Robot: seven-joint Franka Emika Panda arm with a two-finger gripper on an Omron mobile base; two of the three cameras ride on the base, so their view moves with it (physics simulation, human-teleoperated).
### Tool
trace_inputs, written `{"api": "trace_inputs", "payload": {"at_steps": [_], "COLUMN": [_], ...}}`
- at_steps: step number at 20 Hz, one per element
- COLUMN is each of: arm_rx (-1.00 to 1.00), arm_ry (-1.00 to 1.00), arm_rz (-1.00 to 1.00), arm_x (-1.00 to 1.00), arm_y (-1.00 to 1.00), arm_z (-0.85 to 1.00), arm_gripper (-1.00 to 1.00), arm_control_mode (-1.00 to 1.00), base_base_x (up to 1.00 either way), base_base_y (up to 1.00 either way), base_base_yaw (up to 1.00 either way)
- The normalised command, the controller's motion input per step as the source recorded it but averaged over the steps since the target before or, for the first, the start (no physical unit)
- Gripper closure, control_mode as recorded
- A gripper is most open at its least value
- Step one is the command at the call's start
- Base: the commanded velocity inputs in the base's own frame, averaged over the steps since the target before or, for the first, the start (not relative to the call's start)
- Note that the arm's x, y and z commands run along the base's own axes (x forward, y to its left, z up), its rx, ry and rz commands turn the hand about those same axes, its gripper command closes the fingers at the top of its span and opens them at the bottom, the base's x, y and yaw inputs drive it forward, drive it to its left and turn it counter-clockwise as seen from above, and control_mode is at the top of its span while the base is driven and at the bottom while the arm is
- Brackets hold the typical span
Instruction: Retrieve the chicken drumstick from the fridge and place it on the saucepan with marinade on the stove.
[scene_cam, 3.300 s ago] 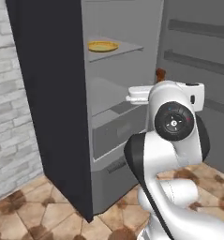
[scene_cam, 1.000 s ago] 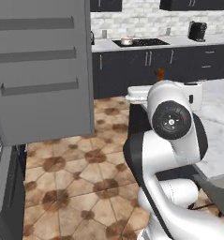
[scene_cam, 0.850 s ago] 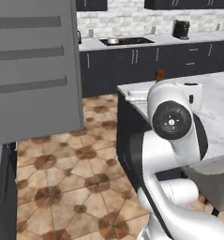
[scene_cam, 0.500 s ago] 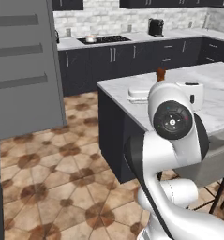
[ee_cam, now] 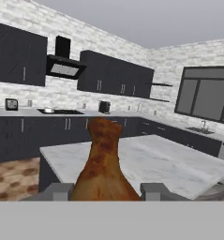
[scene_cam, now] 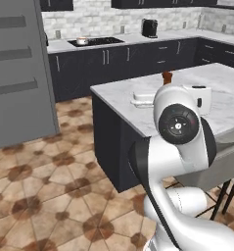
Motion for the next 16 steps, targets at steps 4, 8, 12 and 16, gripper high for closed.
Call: {"api": "trace_inputs", "payload": {"at_steps": [4, 8, 12, 16], "arm_rx": [0.00, 0.00, 0.00, 0.00], "arm_ry": [0.00, 0.00, 0.00, 0.00], "arm_rz": [0.00, 0.00, 0.00, 0.00], "arm_x": [0.00, 0.00, 0.00, 0.00], "arm_y": [0.00, 0.00, 0.00, 0.00], "arm_z": [0.00, 0.00, 0.00, 0.00], "arm_gripper": [1.00, 1.00, 1.00, 1.00], "arm_control_mode": [1.00, 1.00, 1.00, 1.00], "base_base_x": [0.03, -0.29, -0.85, -1.00], "base_base_y": [-0.69, -0.69, -0.49, -0.09], "base_base_yaw": [-0.03, -0.01, -0.20, -0.18]}}
